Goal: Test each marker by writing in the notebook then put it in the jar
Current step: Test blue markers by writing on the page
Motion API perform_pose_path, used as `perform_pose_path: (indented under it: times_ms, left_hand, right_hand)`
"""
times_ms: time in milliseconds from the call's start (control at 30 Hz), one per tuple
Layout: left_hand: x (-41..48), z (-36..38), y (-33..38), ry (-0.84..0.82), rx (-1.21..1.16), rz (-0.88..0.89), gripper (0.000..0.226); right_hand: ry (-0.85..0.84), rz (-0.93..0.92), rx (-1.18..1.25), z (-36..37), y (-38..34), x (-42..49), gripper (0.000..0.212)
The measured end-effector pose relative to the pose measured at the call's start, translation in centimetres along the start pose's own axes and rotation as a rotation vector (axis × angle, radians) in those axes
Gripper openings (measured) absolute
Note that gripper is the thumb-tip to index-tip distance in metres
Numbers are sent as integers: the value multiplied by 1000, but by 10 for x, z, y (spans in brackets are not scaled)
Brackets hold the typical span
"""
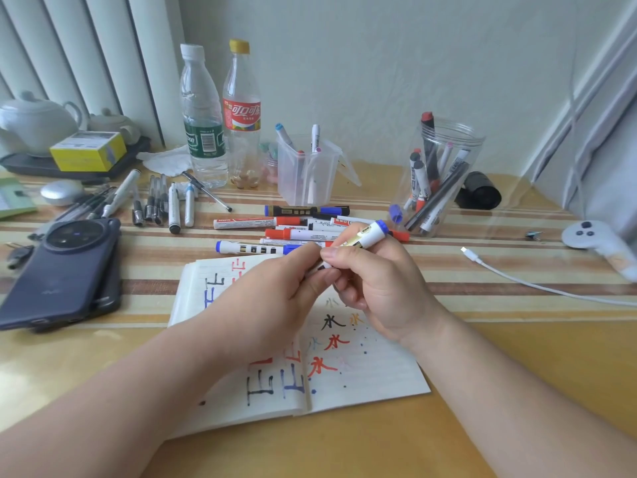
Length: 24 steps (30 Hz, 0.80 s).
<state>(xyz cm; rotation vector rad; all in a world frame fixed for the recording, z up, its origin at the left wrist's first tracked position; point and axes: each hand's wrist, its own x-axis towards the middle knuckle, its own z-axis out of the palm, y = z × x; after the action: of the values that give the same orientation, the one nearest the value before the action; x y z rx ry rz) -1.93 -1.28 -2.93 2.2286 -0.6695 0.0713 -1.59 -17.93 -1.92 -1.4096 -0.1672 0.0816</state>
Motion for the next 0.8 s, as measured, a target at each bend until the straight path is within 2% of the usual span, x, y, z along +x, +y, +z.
perform_pose_path:
  times_ms: [200, 333, 400, 500, 567, 667, 733, 800]
  left_hand:
    - [1, 0, -1, -11, -52, -19, 22]
    - [0, -2, 0, -22, -86, -5, 31]
    - [-3, -3, 1, -72, -166, -30, 43]
    - [-8, -5, 0, -99, -244, -33, 60]
    - [-9, -5, -2, -123, -244, -46, 62]
    - [-10, -4, 1, -179, -248, -105, 67]
    - [-10, -5, 3, -198, -261, -153, 72]
    - [-11, -5, 5, -209, -262, -182, 76]
  right_hand:
    - [9, -26, 29, -1, 0, 0, 12]
    - [12, -71, -6, -2, -2, 0, 9]
    - [106, -163, -40, -6, -4, 1, 10]
    - [334, -374, -43, -20, -14, 5, 14]
    - [380, -383, -7, -31, -27, 6, 17]
    - [206, -200, -204, -42, -40, -4, 13]
    - [57, -55, -333, -49, -40, -17, 17]
    - [-22, 47, -336, -52, -34, -35, 21]
